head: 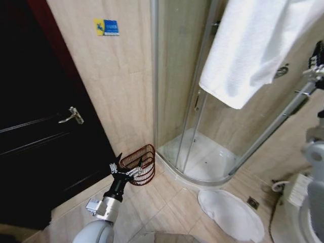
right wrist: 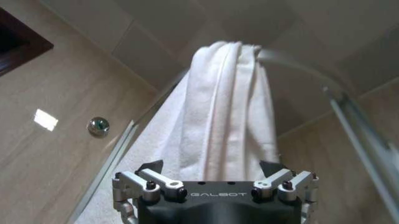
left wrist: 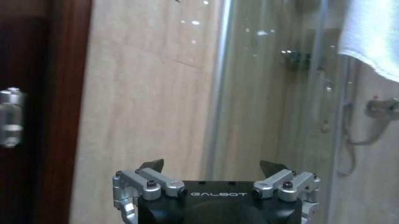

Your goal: Discard the used towel into the hamper.

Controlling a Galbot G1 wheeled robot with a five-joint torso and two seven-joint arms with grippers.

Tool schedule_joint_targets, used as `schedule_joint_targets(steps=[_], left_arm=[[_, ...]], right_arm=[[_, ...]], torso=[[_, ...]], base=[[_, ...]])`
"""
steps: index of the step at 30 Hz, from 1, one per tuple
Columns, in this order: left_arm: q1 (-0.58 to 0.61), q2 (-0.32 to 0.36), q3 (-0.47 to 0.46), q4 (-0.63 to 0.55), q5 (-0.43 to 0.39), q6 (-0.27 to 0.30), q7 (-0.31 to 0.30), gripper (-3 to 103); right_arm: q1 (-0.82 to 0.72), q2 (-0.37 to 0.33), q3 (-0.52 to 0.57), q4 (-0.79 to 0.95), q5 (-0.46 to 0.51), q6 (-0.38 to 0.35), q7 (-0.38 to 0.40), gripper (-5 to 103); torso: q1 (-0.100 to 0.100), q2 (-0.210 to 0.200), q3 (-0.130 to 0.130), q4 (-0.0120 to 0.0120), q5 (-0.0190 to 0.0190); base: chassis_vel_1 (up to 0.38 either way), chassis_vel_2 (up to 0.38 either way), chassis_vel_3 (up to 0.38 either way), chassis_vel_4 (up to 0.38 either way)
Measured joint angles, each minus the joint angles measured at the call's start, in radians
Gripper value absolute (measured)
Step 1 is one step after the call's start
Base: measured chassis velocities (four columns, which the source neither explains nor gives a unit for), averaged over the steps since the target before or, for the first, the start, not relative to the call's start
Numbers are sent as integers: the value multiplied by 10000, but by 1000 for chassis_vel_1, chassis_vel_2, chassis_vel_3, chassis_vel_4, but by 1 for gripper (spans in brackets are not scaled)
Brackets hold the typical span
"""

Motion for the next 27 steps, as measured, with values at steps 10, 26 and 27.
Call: schedule_joint_targets(steps=[10, 26, 27], left_arm=[[0, -2, -1, 1, 0, 0, -1, 100], [0, -2, -1, 0, 0, 0, -1, 100], [0, -1, -1, 0, 0, 0, -2, 100]], right_arm=[[3251, -860, -1623, -1453, -388, -1371, 496, 100], [4074, -1298, -1481, -2262, -3227, -2101, 1617, 100], [4144, -1416, -1424, -2448, -3248, -2101, 1633, 100]], torso=[[0, 0, -1, 4, 0], [0, 0, -1, -4, 3], [-1, 0, -2, -4, 3]], base=[[114, 122, 114, 118], [66, 69, 58, 70], [0, 0, 0, 0]])
